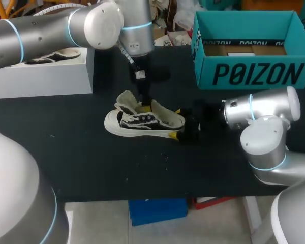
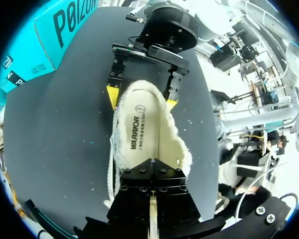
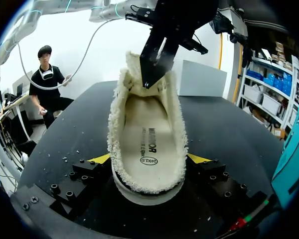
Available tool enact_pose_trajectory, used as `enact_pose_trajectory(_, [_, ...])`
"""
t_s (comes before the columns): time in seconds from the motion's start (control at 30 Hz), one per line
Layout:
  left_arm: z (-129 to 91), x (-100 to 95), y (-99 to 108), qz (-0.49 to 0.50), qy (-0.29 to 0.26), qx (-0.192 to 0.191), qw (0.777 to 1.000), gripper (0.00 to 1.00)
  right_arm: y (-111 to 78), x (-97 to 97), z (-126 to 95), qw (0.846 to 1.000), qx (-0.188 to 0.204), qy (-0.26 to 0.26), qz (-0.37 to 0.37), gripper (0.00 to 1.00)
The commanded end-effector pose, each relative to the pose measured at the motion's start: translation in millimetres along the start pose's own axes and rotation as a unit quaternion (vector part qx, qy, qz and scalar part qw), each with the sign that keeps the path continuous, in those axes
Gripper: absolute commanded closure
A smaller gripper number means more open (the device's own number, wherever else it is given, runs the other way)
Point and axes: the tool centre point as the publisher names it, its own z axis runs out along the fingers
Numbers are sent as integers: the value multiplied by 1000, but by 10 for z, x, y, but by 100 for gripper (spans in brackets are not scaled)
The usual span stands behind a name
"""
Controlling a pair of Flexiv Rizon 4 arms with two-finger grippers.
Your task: Take the shoe out of the shoebox, open the shoe tongue, remove and reinsert the insole, then place the shoe into the shoebox
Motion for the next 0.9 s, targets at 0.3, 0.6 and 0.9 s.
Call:
enact_pose_trajectory(0.3, [241, -39, -54, 8, 15, 11, 1000, 100, -13, -7, 15, 1000, 1, 0, 1, 100])
enact_pose_trajectory(0.6, [337, 54, -59, -4, -7, -9, 1000, 100, -13, -7, 15, 1000, 1, 0, 1, 100])
enact_pose_trajectory(0.9, [455, 79, -46, -11, -2, -5, 1000, 100, -13, -7, 15, 1000, 1, 0, 1, 100])
